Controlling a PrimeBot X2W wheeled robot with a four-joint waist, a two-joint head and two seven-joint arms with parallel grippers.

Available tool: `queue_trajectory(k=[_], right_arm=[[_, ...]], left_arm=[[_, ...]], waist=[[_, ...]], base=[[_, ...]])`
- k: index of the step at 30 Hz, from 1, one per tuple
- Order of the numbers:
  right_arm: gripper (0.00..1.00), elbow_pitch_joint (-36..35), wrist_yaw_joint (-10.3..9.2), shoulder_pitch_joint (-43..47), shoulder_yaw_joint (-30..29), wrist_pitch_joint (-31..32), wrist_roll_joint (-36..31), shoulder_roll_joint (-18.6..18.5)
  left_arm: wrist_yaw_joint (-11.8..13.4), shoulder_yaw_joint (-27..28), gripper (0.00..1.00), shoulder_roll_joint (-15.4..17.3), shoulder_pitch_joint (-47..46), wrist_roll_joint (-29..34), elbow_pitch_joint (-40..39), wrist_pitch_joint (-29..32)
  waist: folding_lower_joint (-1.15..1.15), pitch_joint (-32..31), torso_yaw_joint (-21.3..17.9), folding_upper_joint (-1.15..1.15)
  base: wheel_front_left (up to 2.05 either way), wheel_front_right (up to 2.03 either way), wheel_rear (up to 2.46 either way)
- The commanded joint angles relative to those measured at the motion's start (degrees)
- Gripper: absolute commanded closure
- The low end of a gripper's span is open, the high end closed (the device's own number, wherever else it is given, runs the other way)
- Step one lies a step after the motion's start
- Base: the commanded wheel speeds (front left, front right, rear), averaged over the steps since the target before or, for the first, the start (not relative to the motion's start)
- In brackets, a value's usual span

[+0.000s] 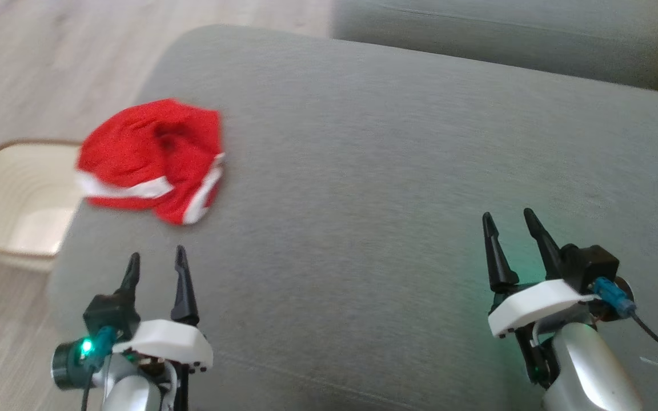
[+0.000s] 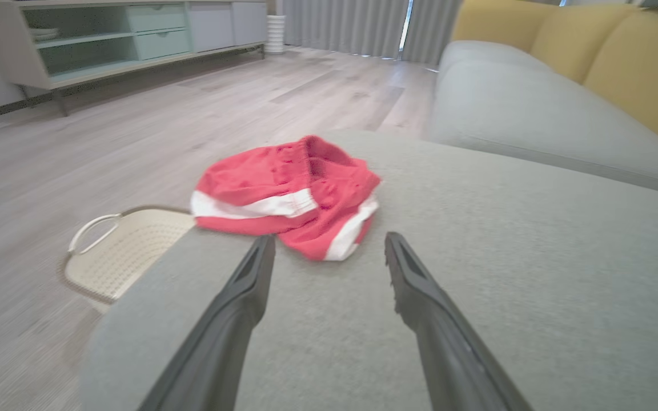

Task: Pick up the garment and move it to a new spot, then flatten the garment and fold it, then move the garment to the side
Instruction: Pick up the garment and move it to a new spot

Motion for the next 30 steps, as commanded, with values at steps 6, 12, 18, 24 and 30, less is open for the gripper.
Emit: queue_trajectory(k=[6, 12, 18, 24, 30], right_arm=[[0.0, -0.89, 0.36, -2.19, 2.54, -0.53, 0.67, 0.22], [0.0, -0.48, 0.36, -2.51, 4.11, -0.53, 0.94, 0.22], [0.0, 0.05, 0.36, -3.49, 6.22, -0.53, 1.32, 0.23], [0.0, -0.23, 0.36, -5.69, 8.3, -0.26, -0.25, 0.23], [0.0, -3.59, 0.36, -8.2, 9.18, 2.28, -3.31, 0.23]], left_arm=[[0.44, 4.41, 0.0, 0.42, -0.73, -0.01, -1.34, -0.34], [0.99, 7.02, 0.0, 0.42, 0.27, -1.32, -0.94, -0.34], [-0.12, 9.89, 0.0, 0.42, 0.66, -2.07, -0.02, -0.34], [-3.78, 12.45, 0.0, 0.42, -3.43, -5.23, 4.5, -0.34], [-8.29, 15.73, 0.0, 0.87, -13.3, -6.73, 12.25, -0.34]], waist=[[0.0, 0.03, 10.9, 0.0], [0.0, 0.54, 14.86, 0.0], [0.0, 1.59, 14.12, 0.0], [0.0, 5.46, 9.77, 0.0], [0.0, 11.01, 4.63, 0.0]], base=[[0.0, 0.0, 0.0], [0.0, 0.0, 0.0], [0.0, 0.0, 0.0], [0.0, 0.0, 0.0], [0.0, 0.0, 0.0]])
